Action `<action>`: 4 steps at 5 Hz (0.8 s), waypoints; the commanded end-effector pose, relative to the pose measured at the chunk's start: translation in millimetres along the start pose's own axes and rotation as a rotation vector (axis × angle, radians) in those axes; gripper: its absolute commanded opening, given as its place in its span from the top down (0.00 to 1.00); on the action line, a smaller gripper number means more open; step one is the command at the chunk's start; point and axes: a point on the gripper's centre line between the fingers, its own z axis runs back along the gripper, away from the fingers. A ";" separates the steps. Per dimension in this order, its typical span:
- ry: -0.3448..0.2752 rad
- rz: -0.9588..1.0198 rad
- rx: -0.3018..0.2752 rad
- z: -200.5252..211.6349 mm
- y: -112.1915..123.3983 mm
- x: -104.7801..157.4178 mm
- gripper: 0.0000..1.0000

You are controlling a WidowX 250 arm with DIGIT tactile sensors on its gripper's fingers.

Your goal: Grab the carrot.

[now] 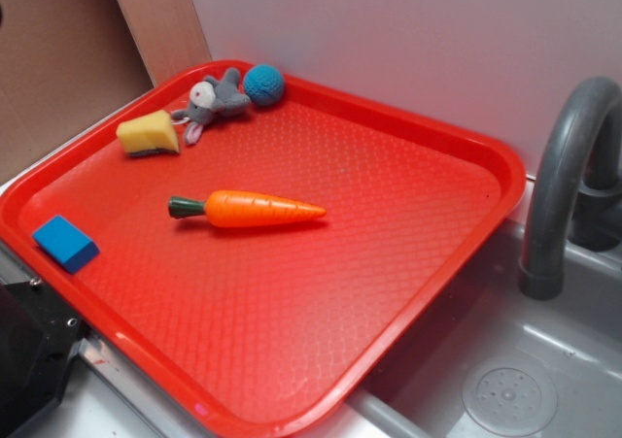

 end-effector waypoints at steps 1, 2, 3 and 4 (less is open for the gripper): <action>0.000 0.000 0.000 0.0 0.0 0.0 0.00; 0.005 0.005 0.008 -1.1 -4.0 -0.1 0.00; -0.010 0.025 0.006 1.2 -3.9 8.1 0.00; -0.023 0.004 -0.012 3.6 -5.7 35.7 0.00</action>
